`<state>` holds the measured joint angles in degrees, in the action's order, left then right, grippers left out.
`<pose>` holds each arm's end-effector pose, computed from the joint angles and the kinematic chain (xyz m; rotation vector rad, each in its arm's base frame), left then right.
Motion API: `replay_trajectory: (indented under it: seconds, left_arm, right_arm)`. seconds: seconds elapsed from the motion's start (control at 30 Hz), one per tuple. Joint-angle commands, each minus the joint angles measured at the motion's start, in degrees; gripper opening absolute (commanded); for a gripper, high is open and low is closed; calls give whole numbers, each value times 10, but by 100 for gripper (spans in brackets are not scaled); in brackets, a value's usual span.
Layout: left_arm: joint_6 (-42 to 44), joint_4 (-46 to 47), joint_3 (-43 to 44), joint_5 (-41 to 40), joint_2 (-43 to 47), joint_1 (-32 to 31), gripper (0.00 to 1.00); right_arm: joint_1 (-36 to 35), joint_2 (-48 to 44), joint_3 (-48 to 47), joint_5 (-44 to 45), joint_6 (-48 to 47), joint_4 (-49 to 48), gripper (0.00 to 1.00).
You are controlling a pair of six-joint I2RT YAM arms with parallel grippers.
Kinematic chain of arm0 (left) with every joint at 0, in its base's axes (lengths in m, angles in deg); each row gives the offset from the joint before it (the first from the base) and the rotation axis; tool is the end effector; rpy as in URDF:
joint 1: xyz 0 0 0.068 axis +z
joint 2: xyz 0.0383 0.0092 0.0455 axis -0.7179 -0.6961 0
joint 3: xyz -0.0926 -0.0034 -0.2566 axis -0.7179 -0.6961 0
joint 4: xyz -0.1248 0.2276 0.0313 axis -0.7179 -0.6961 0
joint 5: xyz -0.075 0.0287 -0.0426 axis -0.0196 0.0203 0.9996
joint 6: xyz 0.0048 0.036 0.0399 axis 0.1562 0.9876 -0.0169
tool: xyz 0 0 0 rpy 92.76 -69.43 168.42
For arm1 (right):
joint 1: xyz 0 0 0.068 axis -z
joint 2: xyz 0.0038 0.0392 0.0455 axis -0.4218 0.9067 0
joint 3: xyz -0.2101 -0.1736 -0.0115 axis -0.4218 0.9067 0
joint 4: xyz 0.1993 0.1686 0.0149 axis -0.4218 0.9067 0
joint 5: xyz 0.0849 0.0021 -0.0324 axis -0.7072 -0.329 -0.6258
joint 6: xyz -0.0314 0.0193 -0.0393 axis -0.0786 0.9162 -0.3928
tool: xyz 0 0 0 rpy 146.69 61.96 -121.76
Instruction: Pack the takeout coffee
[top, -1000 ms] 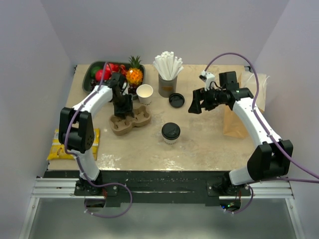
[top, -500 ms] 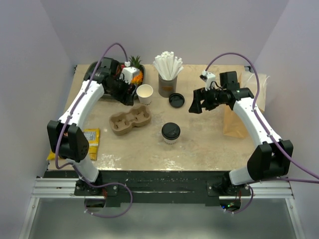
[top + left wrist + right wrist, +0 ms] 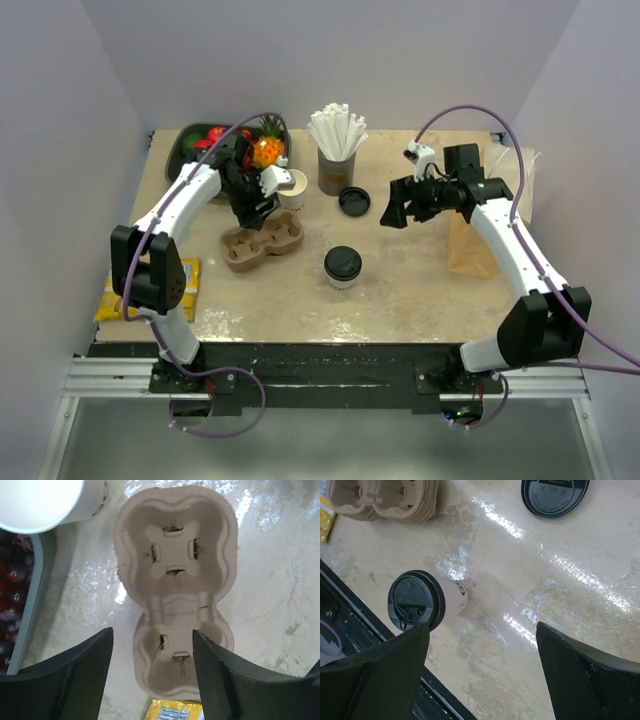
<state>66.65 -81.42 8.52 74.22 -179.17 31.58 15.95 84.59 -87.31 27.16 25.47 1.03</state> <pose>0.3518 -0.1029 0.2797 1.4544 2.2665 -0.3491 0.2952 0.0662 0.3226 -0.5476 2.3135 0.7186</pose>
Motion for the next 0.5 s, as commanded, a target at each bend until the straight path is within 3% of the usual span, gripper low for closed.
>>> replay_trajectory:
  seconds: [0.0, 0.2, 0.47]
  left_arm:
    - [-5, 37, -17, 22, 14, -22, 68]
    - [-34, 45, -29, -8, -5, -28, 65]
    - [-10, 43, -58, -14, -4, -29, 64]
  right_arm:
    - [5, -32, 11, -7, 3, -10, 91]
    - [9, -36, 14, -8, 3, -11, 91]
    - [11, -32, 16, -11, 3, -14, 91]
